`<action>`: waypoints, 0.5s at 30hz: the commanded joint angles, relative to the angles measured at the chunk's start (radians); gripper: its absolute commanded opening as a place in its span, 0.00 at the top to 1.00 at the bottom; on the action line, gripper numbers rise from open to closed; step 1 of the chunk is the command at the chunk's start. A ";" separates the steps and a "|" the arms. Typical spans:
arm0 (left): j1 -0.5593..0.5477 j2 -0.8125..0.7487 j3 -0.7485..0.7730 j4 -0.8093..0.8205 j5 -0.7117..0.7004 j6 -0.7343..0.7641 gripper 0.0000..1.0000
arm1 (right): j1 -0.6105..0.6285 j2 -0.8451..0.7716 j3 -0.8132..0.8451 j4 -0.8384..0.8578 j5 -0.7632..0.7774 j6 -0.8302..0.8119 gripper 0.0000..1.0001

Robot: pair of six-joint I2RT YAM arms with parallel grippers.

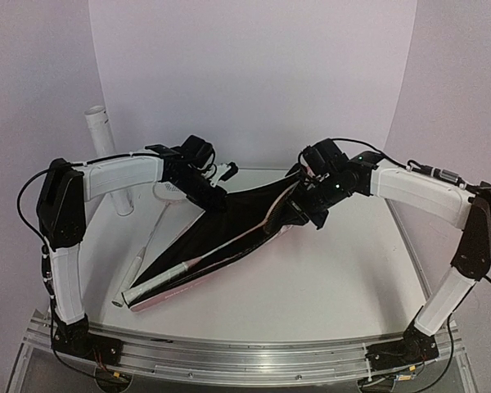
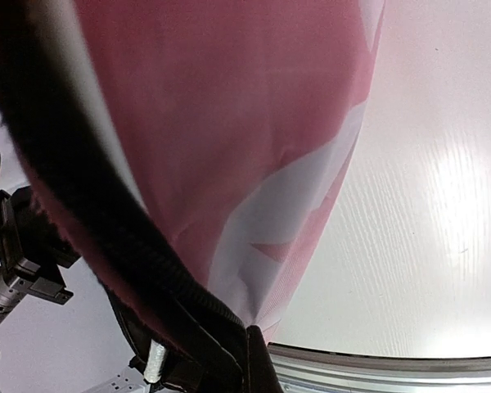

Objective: Pack up the badminton gear

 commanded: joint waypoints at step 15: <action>-0.019 -0.093 -0.253 0.141 0.038 -0.015 1.00 | 0.085 0.097 0.043 -0.044 0.110 -0.370 1.00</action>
